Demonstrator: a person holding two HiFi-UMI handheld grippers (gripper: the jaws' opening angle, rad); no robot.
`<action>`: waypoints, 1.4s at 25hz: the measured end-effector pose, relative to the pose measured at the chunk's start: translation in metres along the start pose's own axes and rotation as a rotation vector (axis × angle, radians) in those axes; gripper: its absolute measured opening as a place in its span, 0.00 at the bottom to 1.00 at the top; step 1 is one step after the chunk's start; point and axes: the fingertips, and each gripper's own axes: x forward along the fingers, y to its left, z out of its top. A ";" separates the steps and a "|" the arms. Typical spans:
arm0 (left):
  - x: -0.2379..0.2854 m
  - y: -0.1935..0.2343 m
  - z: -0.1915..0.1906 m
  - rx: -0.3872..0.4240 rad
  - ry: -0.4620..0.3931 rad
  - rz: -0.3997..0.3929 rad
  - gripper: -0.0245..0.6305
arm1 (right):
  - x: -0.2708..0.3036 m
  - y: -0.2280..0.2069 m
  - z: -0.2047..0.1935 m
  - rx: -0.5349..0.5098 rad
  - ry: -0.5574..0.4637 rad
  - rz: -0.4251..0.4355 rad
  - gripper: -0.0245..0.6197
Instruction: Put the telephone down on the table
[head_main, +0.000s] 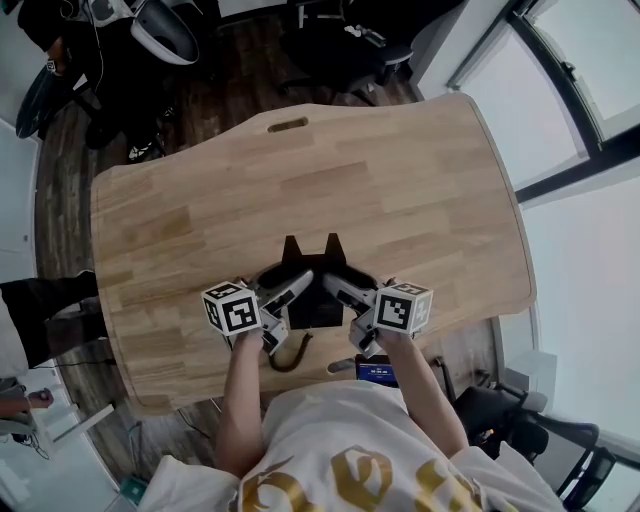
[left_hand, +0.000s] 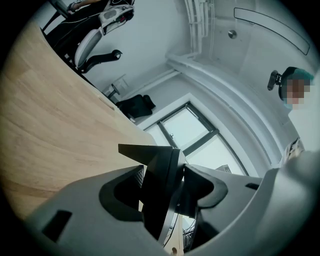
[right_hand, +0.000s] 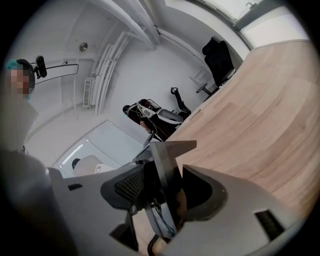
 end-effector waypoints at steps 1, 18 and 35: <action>0.001 0.003 0.000 -0.005 0.003 0.000 0.40 | 0.001 -0.003 0.000 0.004 0.004 -0.003 0.38; 0.016 0.056 -0.007 -0.092 0.026 0.044 0.40 | 0.035 -0.047 -0.006 0.052 0.091 -0.011 0.38; 0.023 0.088 -0.007 -0.149 0.016 0.090 0.38 | 0.055 -0.073 -0.006 0.089 0.133 0.003 0.37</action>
